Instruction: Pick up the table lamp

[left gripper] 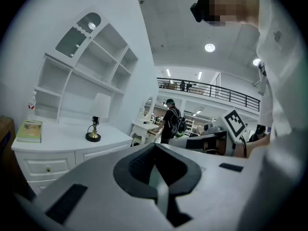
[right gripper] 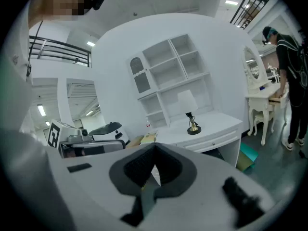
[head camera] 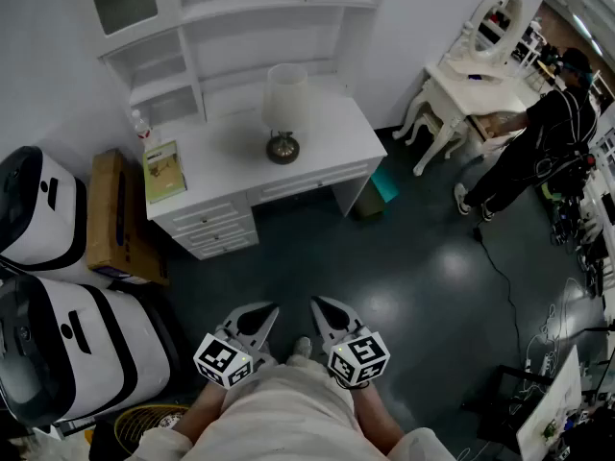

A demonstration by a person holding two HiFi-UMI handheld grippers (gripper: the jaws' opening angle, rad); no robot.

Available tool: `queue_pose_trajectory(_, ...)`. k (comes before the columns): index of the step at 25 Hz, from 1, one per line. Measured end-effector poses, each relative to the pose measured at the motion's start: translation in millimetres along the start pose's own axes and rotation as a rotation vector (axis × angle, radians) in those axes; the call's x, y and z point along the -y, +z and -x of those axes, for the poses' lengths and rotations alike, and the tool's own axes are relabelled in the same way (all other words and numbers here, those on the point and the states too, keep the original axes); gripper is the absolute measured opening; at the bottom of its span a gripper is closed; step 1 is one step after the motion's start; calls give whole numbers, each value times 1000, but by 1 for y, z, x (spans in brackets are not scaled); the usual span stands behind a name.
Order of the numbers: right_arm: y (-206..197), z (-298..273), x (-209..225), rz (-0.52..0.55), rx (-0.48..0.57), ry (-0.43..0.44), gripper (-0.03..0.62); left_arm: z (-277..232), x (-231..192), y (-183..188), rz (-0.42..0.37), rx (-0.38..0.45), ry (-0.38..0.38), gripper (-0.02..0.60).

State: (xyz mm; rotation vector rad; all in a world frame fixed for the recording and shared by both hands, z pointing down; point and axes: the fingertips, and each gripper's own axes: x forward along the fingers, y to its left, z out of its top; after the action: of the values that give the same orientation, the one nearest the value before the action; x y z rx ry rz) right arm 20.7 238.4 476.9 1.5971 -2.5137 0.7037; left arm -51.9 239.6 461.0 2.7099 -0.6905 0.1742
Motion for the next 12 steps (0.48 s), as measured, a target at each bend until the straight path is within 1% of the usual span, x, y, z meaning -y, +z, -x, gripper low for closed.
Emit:
queue_pose_trajectory(9, -9, 23, 23, 0, -15, -4, 11, -20, 20, -6, 4, -18, 7, 7)
queue_pose_trajectory(12, -10, 29, 34, -31, -5, -3, 11, -27, 27, -10, 8, -26, 13, 7)
